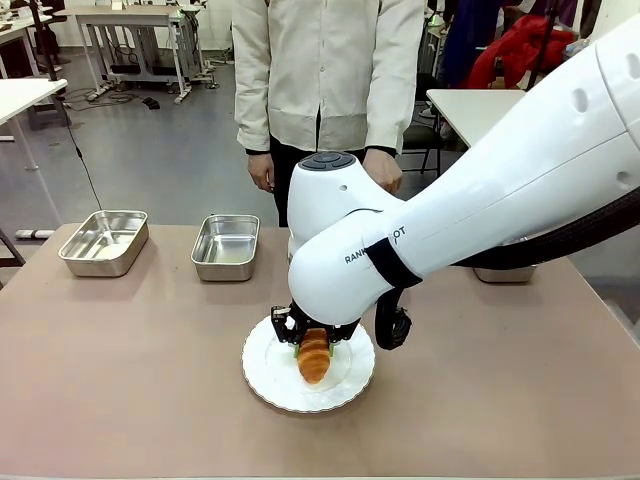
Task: Place the bread in the container.
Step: Place the Butter Roll into the Airtight Container indicated by the human.
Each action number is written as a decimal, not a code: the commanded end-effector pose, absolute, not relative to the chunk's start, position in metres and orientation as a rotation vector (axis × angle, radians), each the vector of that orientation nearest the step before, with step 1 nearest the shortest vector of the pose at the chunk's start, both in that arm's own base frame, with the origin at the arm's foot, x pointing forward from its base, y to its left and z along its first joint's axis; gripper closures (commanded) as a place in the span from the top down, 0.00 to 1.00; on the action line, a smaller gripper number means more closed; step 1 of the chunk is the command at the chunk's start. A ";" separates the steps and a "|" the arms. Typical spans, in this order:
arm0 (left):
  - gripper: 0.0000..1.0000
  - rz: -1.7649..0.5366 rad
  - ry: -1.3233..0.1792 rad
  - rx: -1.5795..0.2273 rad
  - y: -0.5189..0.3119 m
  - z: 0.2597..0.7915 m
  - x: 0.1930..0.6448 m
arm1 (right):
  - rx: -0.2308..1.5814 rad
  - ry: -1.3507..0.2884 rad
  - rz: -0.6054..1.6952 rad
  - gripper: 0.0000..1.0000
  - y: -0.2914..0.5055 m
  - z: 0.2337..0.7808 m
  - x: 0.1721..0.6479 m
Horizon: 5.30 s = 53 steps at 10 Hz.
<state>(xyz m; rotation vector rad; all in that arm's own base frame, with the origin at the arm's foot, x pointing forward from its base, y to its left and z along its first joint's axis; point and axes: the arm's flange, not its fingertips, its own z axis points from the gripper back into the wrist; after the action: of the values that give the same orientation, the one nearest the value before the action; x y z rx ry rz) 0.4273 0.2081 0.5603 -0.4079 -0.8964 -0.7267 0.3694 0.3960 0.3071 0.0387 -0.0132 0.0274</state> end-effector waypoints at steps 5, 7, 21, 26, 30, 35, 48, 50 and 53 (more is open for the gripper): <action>1.00 -0.728 -0.901 -0.409 0.208 0.562 0.426 | 0.042 -0.015 0.072 0.55 0.390 0.319 0.373; 1.00 -0.728 -0.901 -0.409 0.208 0.562 0.426 | 0.046 -0.071 0.083 0.55 0.373 0.361 0.385; 1.00 -0.728 -0.901 -0.409 0.208 0.562 0.426 | 0.102 -0.172 0.043 0.55 0.251 0.388 0.577; 1.00 -0.728 -0.901 -0.409 0.208 0.562 0.426 | 0.056 -0.240 0.025 1.00 0.243 0.395 0.595; 1.00 -0.728 -0.901 -0.409 0.208 0.562 0.426 | 0.082 -0.224 0.013 1.00 0.242 0.399 0.591; 1.00 -0.728 -0.901 -0.409 0.208 0.562 0.426 | 0.082 -0.224 0.013 1.00 0.242 0.399 0.591; 1.00 -0.728 -0.901 -0.409 0.208 0.562 0.426 | 0.002 -0.520 0.033 1.00 0.242 0.471 0.408; 1.00 -0.728 -0.901 -0.409 0.208 0.562 0.426 | 0.047 -0.513 0.073 1.00 0.241 0.450 0.382; 1.00 -0.728 -0.901 -0.409 0.208 0.562 0.426 | 0.074 -0.532 0.053 1.00 0.233 0.438 0.369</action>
<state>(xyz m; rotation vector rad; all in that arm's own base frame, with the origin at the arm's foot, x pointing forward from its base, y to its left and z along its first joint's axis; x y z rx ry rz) 0.4271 0.2082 0.5606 -0.4074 -0.8970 -0.7267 0.3680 0.2392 0.4370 0.0490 -0.5040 0.0702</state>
